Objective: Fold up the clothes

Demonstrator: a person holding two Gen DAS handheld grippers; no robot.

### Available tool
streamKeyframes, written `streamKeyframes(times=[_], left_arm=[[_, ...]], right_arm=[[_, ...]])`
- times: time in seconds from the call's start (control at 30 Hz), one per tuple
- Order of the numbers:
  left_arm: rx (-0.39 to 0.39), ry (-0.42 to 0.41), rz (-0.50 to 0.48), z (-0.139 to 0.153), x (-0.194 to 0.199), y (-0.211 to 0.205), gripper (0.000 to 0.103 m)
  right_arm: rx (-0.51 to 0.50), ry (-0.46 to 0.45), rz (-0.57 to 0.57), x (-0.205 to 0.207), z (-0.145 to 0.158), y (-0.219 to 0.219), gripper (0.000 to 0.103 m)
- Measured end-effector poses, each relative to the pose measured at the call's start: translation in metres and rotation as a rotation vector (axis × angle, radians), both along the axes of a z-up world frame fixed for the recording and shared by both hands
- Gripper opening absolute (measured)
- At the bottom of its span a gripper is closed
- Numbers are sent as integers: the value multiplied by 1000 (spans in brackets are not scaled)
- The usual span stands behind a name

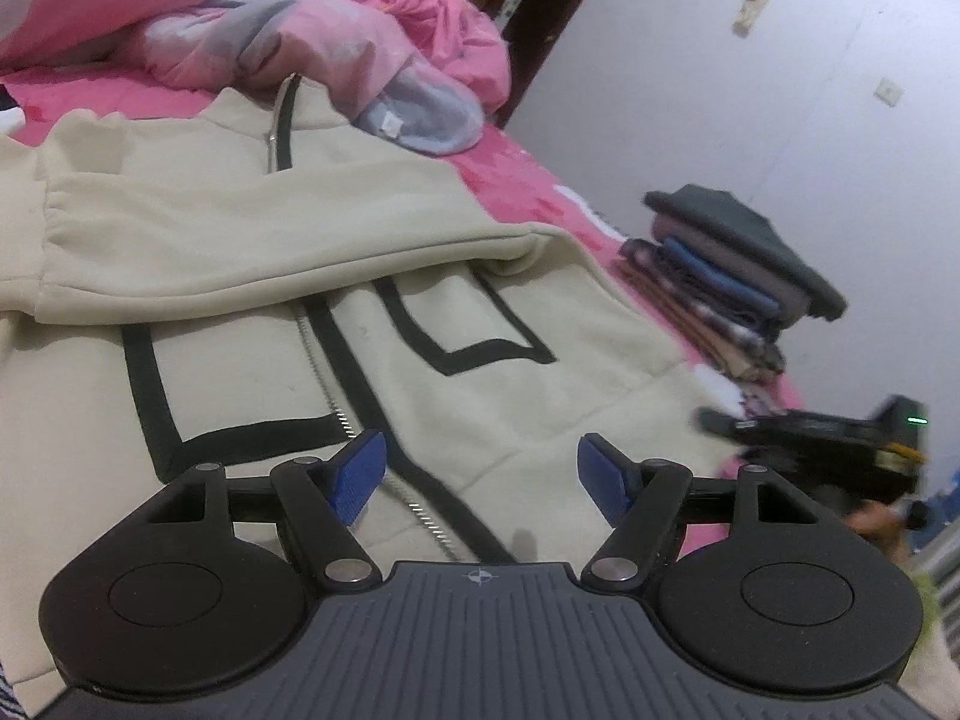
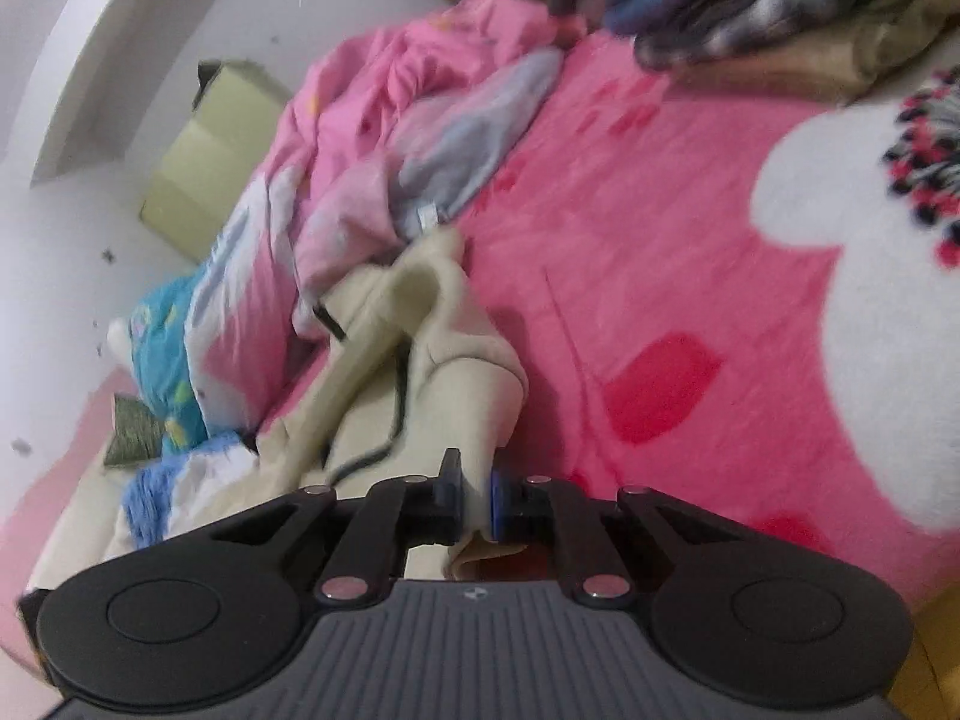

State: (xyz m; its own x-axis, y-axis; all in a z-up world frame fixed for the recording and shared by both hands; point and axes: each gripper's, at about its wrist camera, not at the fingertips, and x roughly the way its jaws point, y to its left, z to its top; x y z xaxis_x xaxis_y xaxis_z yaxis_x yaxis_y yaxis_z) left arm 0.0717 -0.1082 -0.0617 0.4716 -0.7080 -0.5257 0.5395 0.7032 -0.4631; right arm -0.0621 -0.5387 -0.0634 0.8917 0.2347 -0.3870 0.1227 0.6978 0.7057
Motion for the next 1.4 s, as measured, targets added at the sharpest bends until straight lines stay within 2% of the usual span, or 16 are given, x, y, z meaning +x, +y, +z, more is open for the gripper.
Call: streamKeyframes(times=[0.1, 0.13, 0.2, 0.27, 0.4, 0.53, 0.67, 0.73, 0.83, 0.87, 0.97, 1.03, 1.13, 1.2, 1.23, 1.4], left_arm=[[22, -3, 14, -2, 2, -7, 71], [30, -4, 19, -3, 3, -9, 71], [42, 2, 31, -5, 5, -11, 71], [46, 13, 45, -6, 7, -9, 71], [51, -22, 56, 2, 5, -4, 71], [52, -71, 50, 9, 2, -4, 71], [56, -78, 52, 10, 2, -8, 71], [51, -84, 56, 11, 4, -9, 71], [53, -101, 61, 10, 7, -7, 71], [57, -106, 63, 9, 8, -5, 71], [71, -116, 68, 3, 12, 1, 71], [77, -101, 72, -3, 15, 9, 71], [65, -61, 87, -13, 23, 26, 71], [43, -35, 105, -17, 27, 37, 71], [24, -25, 115, -18, 28, 42, 71], [-56, -8, 169, -11, 14, 67, 72]], right_arm=[[12, -41, 7, -18, 8, 4, 8], [-16, -16, -16, -22, 3, 8, 9], [-98, 106, -48, -16, -21, 18, 9], [-72, 88, -62, -19, -37, 17, 10], [-160, 55, -131, -36, -8, 14, 13], [-258, -42, -202, -50, 33, 12, 14], [-322, -149, -135, 3, 76, 20, 14], [-285, -166, -87, 46, 91, 20, 14], [-241, -130, -1, 114, 104, 27, 14], [-264, -123, 25, 131, 104, 32, 14], [-404, -28, 91, 172, 78, 52, 13], [-447, 117, 116, 182, 33, 51, 13], [-357, 92, 80, 156, -33, 33, 10], [-255, 119, 41, 147, -30, 18, 10], [-258, 121, 33, 146, -31, 19, 10], [-442, 112, 17, 148, -30, 47, 11]])
